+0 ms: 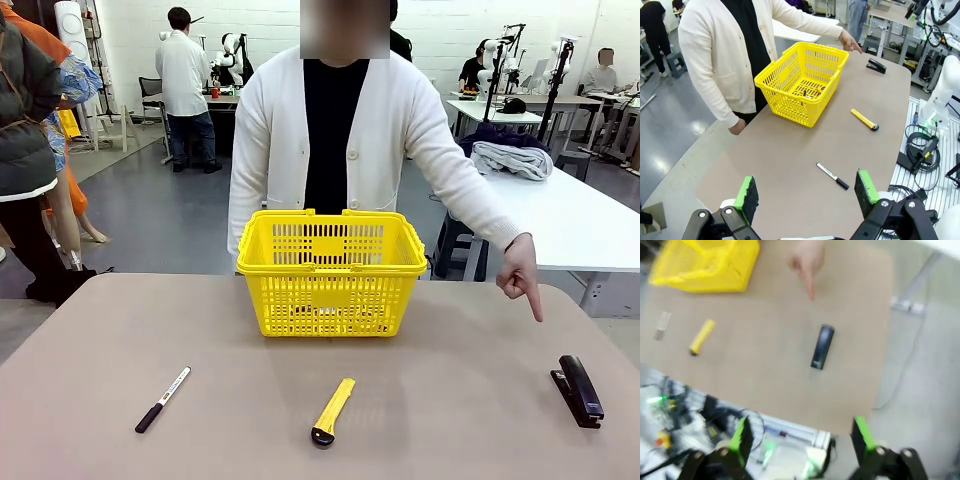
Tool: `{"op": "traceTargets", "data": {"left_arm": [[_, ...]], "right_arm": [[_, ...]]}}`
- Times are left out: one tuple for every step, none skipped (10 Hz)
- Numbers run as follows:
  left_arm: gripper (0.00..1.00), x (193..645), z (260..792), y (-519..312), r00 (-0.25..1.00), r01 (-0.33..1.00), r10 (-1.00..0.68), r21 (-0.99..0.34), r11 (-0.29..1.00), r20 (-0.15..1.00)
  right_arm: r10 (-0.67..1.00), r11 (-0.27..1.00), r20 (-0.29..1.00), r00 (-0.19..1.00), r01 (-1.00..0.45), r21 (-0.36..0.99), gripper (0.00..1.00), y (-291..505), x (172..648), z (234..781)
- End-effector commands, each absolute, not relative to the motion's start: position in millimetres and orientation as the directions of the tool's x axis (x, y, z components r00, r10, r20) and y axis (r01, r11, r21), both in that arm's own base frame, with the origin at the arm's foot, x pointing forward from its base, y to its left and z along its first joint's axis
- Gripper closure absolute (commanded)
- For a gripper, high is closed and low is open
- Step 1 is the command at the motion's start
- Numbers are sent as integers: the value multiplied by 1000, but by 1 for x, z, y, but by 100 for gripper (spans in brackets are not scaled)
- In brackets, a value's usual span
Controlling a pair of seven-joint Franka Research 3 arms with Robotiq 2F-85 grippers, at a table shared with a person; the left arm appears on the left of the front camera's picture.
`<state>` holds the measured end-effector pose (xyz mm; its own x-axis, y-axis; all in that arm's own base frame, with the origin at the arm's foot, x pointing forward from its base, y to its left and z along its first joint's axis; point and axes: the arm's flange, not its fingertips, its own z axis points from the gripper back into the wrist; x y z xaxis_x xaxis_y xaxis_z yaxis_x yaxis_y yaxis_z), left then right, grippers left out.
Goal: Place the items the person wants into the basket.
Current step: Pick up the item the person points to and place it in the Market Basket.
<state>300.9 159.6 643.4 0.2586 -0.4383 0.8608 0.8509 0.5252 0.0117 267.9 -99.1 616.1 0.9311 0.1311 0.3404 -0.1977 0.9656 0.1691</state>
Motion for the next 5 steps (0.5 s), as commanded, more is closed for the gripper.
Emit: {"op": "traceTargets", "data": {"left_arm": [[0,301,645,160,259,855,-439,7,518,860],[0,301,645,160,259,855,-439,7,518,860],[0,301,645,160,259,855,-439,7,518,860],[0,301,645,160,259,855,-439,7,518,860],[0,301,645,160,259,855,-439,7,518,860]], "right_arm": [[50,980,228,972,-92,178,0,-81,278,598],[20,978,217,976,-64,200,0,-78,286,582],[-8,975,207,978,-38,218,0,-78,293,567],[-12,968,198,980,-38,248,0,-78,298,555],[-24,963,207,978,-33,268,0,-80,303,548]]}}
